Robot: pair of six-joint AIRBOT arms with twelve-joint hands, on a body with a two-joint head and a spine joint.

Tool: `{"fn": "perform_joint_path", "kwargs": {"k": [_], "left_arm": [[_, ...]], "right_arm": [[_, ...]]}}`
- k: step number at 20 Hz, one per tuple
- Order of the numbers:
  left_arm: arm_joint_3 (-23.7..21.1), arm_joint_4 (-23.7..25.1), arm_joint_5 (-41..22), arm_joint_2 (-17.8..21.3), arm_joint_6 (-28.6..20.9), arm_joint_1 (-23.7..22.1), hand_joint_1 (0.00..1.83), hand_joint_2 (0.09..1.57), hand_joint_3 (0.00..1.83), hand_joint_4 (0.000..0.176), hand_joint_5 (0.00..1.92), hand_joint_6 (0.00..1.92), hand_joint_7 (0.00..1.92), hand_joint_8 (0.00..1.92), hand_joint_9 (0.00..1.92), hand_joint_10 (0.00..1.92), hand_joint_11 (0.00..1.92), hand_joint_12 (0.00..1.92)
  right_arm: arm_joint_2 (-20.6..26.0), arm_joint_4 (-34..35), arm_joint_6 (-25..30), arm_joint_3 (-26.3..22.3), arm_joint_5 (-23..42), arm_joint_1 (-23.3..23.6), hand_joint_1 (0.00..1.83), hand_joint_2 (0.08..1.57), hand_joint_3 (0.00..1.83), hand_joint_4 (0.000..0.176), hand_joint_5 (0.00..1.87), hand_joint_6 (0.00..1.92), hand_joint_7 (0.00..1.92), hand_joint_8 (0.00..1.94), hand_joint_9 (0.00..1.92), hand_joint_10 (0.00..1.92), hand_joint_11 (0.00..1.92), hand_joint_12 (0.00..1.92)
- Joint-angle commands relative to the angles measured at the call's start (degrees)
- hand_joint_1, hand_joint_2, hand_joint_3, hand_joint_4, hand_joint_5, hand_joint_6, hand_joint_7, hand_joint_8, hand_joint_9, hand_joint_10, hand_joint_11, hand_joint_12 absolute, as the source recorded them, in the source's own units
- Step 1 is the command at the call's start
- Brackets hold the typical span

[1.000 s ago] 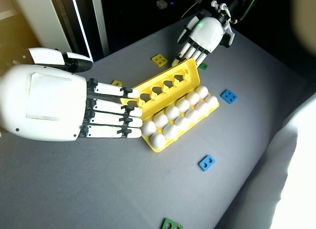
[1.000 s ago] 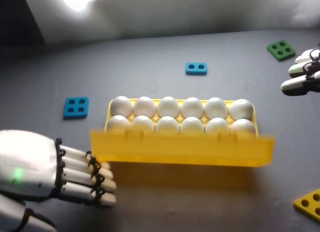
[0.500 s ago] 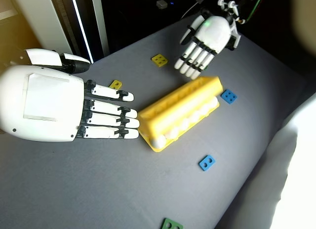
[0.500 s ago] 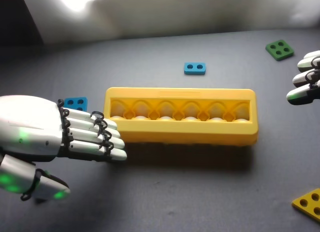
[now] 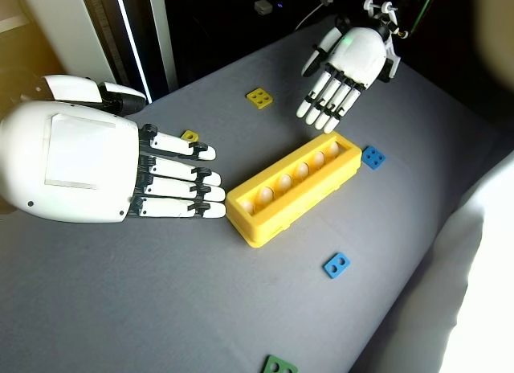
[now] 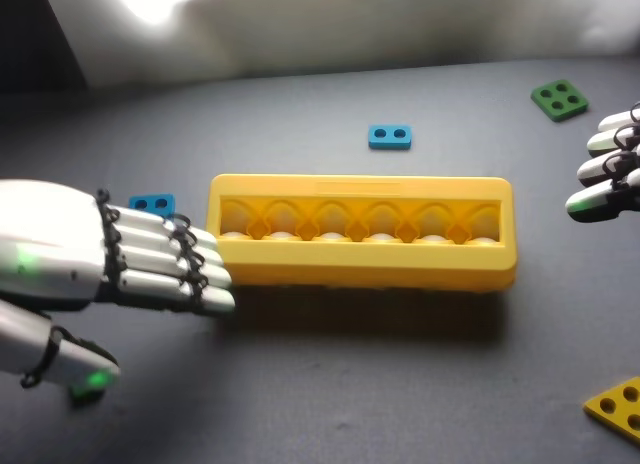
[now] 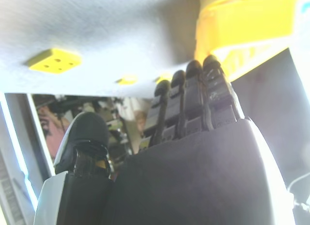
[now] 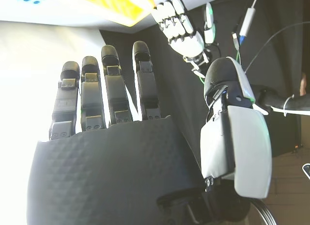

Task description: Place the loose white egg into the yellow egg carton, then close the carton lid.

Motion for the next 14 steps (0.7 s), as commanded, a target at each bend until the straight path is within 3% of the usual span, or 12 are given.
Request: {"fn": "perform_joint_path", "kwargs": {"k": [1,5,7,11,12,14], "left_arm": [[0.51,-4.02,-2.80,0.88,-0.03,-0.49,0.00,1.46,0.00,0.000,0.00,0.00,0.00,0.00,0.00,0.00,0.00,0.00],[1.01,-4.02,-4.93,2.63,0.75,-0.39,0.00,1.47,0.00,0.000,0.00,0.00,0.00,0.00,0.00,0.00,0.00,0.00],[0.55,-4.02,-6.64,4.20,1.89,0.09,0.00,1.48,0.00,0.000,0.00,0.00,0.00,0.00,0.00,0.00,0.00,0.00],[-0.78,-4.00,-7.65,6.81,3.89,1.88,0.00,1.48,0.00,0.000,0.01,0.00,0.00,0.00,0.00,0.00,0.01,0.01],[-1.08,-4.00,-7.54,7.15,3.96,1.94,0.00,1.48,0.00,0.000,0.02,0.01,0.00,0.00,0.00,0.00,0.02,0.01],[-1.46,-4.02,-7.77,7.97,3.96,1.91,0.00,1.48,0.00,0.000,0.03,0.01,0.02,0.01,0.03,0.01,0.04,0.02]], "right_arm": [[0.88,3.49,0.46,-0.07,2.36,0.74,0.00,1.18,0.00,0.117,0.26,0.01,0.18,0.00,0.04,0.00,0.00,0.00],[0.90,3.44,0.46,-0.08,2.54,0.74,0.00,1.17,0.00,0.119,0.29,0.01,0.19,0.01,0.06,0.01,0.00,0.00],[0.90,3.44,0.46,-0.08,2.60,0.74,0.00,1.16,0.00,0.131,0.27,0.00,0.16,0.00,0.04,0.00,0.00,0.00],[0.90,3.44,0.46,-0.09,2.69,0.74,0.00,1.17,0.00,0.115,0.25,0.00,0.16,0.00,0.04,0.00,0.00,0.00],[0.90,3.44,0.46,-0.09,2.69,0.74,0.00,1.16,0.00,0.121,0.25,0.00,0.17,0.00,0.05,0.01,0.00,0.00],[0.91,3.44,0.46,-0.09,2.83,0.75,0.00,1.17,0.00,0.114,0.25,0.00,0.17,0.00,0.04,0.00,0.00,0.00]]}}
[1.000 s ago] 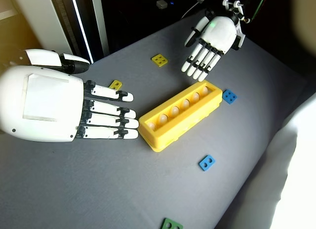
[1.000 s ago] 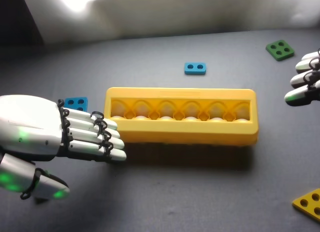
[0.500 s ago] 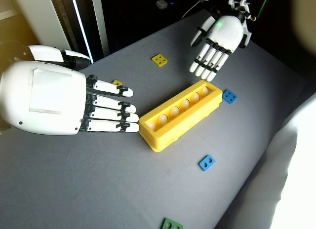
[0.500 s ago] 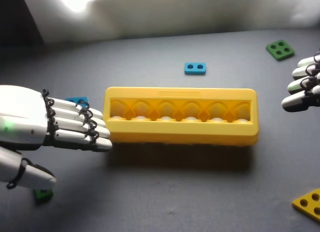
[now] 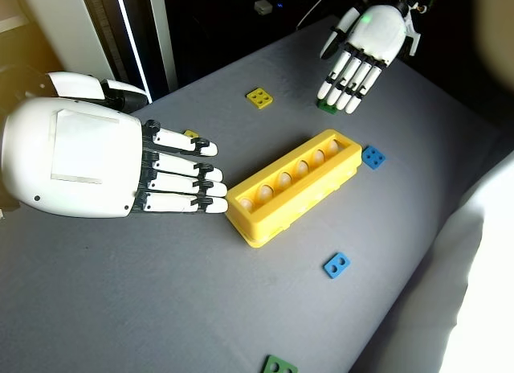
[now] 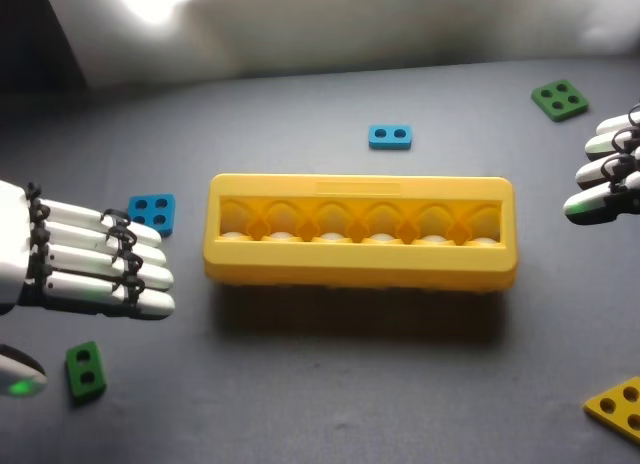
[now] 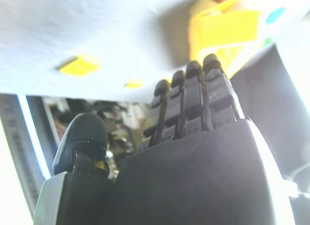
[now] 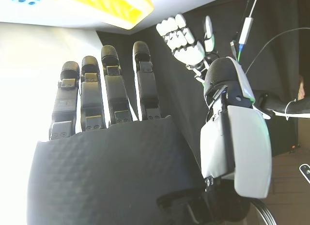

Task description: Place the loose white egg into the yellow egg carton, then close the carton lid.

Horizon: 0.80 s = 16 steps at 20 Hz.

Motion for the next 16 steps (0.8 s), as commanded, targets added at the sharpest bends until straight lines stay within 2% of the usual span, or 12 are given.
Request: {"fn": "perform_joint_path", "kwargs": {"k": [1,5,7,10,11,12,13,16], "left_arm": [[0.16,-3.81,-3.91,1.52,0.05,-0.03,0.00,1.49,0.00,0.000,0.07,0.01,0.05,0.00,0.05,0.01,0.06,0.03],[-1.04,-3.83,-7.52,3.86,1.39,0.30,0.00,1.50,0.00,0.000,0.09,0.01,0.08,0.01,0.07,0.01,0.07,0.05],[-0.98,-3.74,-8.41,4.51,1.53,-1.22,0.00,1.50,0.00,0.000,0.07,0.00,0.06,0.00,0.05,0.00,0.04,0.04],[-0.94,-3.56,-10.17,5.36,1.78,-3.32,0.00,1.50,0.00,0.000,0.10,0.01,0.10,0.01,0.08,0.01,0.06,0.05],[-1.12,-3.55,-10.36,5.69,2.15,-3.77,0.00,1.51,0.00,0.000,0.12,0.00,0.12,0.00,0.10,0.00,0.06,0.08],[-1.23,-2.88,-10.25,5.84,1.71,-4.64,0.00,1.51,0.00,0.000,0.15,0.00,0.14,0.00,0.11,0.00,0.01,0.23],[-1.23,-1.46,-9.85,5.88,0.82,-6.21,0.00,1.51,0.00,0.000,0.15,0.00,0.15,0.00,0.12,0.00,0.00,0.29],[-1.57,-2.23,-10.11,6.13,1.20,-7.28,0.00,1.51,0.00,0.000,0.15,0.00,0.14,0.00,0.10,0.00,0.00,0.23]], "right_arm": [[0.86,3.73,0.46,0.10,2.77,0.75,0.00,1.17,0.00,0.112,0.24,0.00,0.16,0.00,0.04,0.00,0.00,0.00],[0.86,3.73,0.46,0.08,3.24,0.76,0.00,1.19,0.01,0.098,0.24,0.01,0.15,0.00,0.02,0.00,0.00,0.00],[0.86,3.73,0.46,0.05,3.50,0.78,0.00,1.19,0.00,0.102,0.22,0.00,0.14,0.00,0.02,0.01,0.00,0.00],[0.88,3.73,0.46,0.03,3.73,0.77,0.00,1.19,0.01,0.090,0.23,0.01,0.15,0.01,0.04,0.01,0.00,0.00],[0.89,3.73,0.46,0.02,3.81,0.76,0.00,1.19,0.01,0.095,0.23,0.00,0.15,0.01,0.03,0.01,0.00,0.00],[0.89,3.73,0.46,0.02,3.97,0.77,0.00,1.20,0.01,0.092,0.23,0.00,0.15,0.00,0.03,0.01,0.00,0.00],[0.92,3.73,0.46,0.00,4.13,0.77,0.00,1.20,0.01,0.092,0.23,0.00,0.14,0.00,0.02,0.00,0.00,0.00],[1.00,3.73,0.46,-0.08,4.28,0.73,0.00,1.20,0.01,0.083,0.24,0.01,0.16,0.01,0.02,0.00,0.00,0.00]]}}
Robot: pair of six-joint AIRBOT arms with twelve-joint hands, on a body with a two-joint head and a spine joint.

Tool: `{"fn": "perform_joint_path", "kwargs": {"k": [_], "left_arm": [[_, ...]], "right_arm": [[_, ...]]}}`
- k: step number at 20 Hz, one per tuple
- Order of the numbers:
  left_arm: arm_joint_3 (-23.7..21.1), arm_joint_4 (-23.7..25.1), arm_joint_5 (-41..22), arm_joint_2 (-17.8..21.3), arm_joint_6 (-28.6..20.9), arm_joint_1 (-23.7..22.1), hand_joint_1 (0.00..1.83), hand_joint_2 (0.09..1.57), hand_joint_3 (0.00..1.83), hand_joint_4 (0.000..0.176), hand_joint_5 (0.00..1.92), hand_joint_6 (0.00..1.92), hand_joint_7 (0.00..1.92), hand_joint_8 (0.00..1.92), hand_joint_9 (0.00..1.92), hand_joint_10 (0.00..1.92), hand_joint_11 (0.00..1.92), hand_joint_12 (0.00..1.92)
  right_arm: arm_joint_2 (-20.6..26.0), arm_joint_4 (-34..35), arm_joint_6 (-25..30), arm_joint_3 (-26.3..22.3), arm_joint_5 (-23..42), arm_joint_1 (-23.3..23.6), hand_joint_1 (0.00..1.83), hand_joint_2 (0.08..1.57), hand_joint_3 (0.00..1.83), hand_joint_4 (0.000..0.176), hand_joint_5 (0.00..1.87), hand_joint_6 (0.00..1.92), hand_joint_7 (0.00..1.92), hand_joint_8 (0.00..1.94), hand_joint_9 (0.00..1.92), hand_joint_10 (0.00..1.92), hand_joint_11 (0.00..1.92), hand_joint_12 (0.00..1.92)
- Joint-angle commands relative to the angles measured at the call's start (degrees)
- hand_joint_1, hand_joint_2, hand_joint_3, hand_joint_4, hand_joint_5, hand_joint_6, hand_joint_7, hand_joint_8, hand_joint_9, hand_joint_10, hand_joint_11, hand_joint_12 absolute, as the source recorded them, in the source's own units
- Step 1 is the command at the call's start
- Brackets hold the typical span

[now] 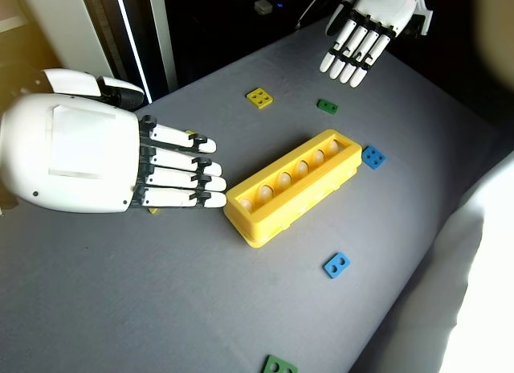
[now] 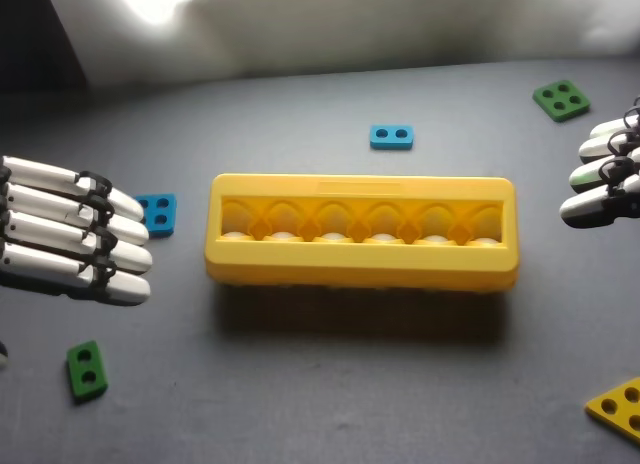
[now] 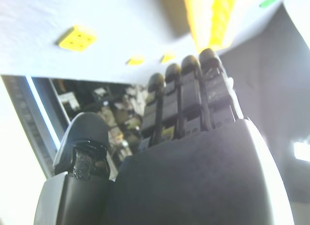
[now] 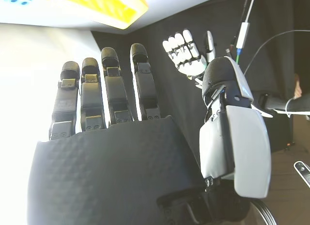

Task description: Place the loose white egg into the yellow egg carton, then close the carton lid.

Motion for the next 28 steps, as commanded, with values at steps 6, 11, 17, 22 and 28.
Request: {"fn": "perform_joint_path", "kwargs": {"k": [6,11,17,22,28], "left_arm": [[-1.72,-4.49,0.07,1.03,-1.42,-0.58,0.00,1.53,0.00,0.000,0.22,0.01,0.23,0.01,0.19,0.02,0.00,0.42],[-2.49,-2.67,3.89,0.72,-4.07,-1.03,0.00,1.54,0.00,0.000,0.30,0.01,0.39,0.02,0.37,0.03,0.00,0.74],[-3.69,-8.60,6.29,0.78,2.34,-0.56,0.38,1.54,0.00,0.111,0.36,1.66,0.45,1.21,0.37,1.40,0.15,1.79],[-4.74,-8.75,8.70,1.10,1.33,0.16,0.92,1.48,0.00,0.025,0.41,1.92,0.42,1.79,0.34,1.83,0.39,1.92],[-4.83,-8.74,8.96,0.77,1.33,0.19,0.93,1.45,0.00,0.000,0.46,1.71,0.45,1.92,0.41,1.92,0.51,1.92]], "right_arm": [[1.02,3.42,0.08,-0.08,3.59,0.84,0.00,1.22,0.00,0.067,0.29,0.01,0.23,0.01,0.12,0.02,0.00,0.00],[1.01,2.97,-0.17,-0.10,3.77,0.97,0.00,1.29,0.00,0.029,0.45,0.00,0.33,0.02,0.22,0.00,0.01,0.22],[1.12,2.53,-0.17,-0.52,3.78,1.02,0.03,1.47,0.00,0.000,0.68,0.92,0.73,0.91,0.58,1.03,0.19,1.44],[1.16,2.16,-0.17,-0.82,3.78,1.08,0.30,1.53,0.00,0.000,0.77,1.92,0.74,1.94,0.58,1.91,0.31,1.92],[1.16,2.04,-0.16,-0.97,3.78,1.15,0.60,1.50,0.00,0.000,0.71,1.92,0.73,1.94,0.62,1.92,0.54,1.92]]}}
